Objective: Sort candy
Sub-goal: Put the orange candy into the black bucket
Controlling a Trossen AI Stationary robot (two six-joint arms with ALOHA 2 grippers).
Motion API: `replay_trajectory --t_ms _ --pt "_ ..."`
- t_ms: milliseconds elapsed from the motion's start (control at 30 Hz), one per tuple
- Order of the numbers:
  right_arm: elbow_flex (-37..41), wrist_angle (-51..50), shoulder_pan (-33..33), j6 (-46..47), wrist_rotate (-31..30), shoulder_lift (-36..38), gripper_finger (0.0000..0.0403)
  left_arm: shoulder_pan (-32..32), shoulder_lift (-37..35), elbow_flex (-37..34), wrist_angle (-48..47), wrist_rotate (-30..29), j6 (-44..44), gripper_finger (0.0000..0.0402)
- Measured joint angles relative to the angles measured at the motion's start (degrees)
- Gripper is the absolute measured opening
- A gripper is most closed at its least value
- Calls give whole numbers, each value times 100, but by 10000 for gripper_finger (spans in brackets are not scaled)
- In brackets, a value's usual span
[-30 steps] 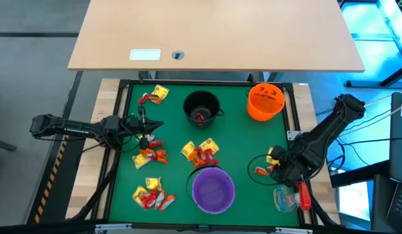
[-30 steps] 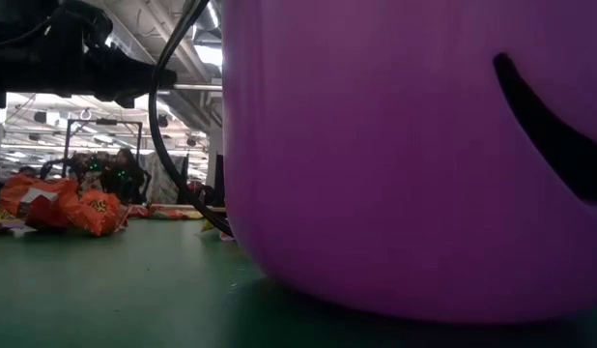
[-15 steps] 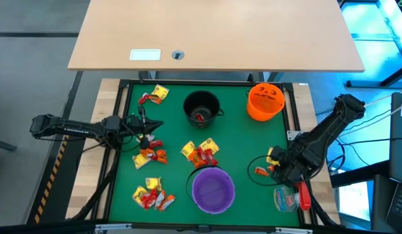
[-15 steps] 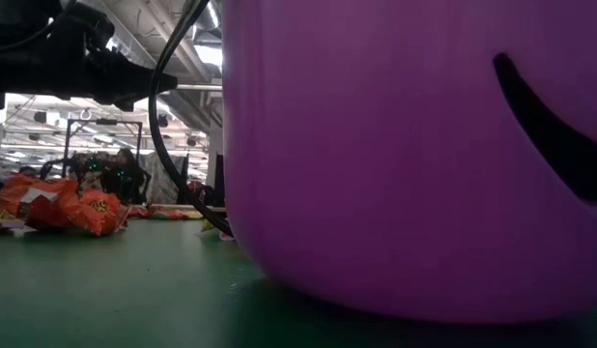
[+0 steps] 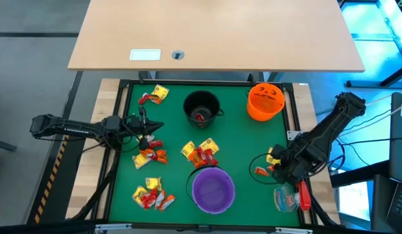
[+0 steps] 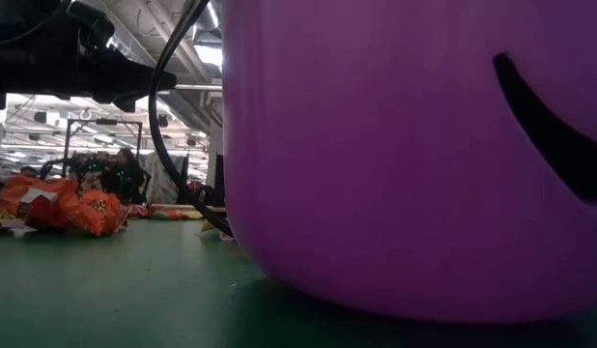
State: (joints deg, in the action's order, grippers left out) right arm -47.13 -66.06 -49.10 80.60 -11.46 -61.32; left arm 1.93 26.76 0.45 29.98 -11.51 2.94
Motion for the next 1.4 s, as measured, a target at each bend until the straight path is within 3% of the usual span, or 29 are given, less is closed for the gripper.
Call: replay_trajectory --t_ms 400,567,767,1000,1400 --pt "0 -344 2 -268 352 -387 179 0 0 0 0 72 0 0" --pt "108 -274 2 -306 740 -620 202 0 0 0 0 70 7 0" --pt "741 440 2 -264 1057 -660 228 1 0 0 0 71 5 0" --pt "1317 1177 2 -251 1215 -660 222 1 0 0 0 70 5 0" --pt "1692 1482 2 -137 1350 -660 217 0 0 0 2 70 3 0"
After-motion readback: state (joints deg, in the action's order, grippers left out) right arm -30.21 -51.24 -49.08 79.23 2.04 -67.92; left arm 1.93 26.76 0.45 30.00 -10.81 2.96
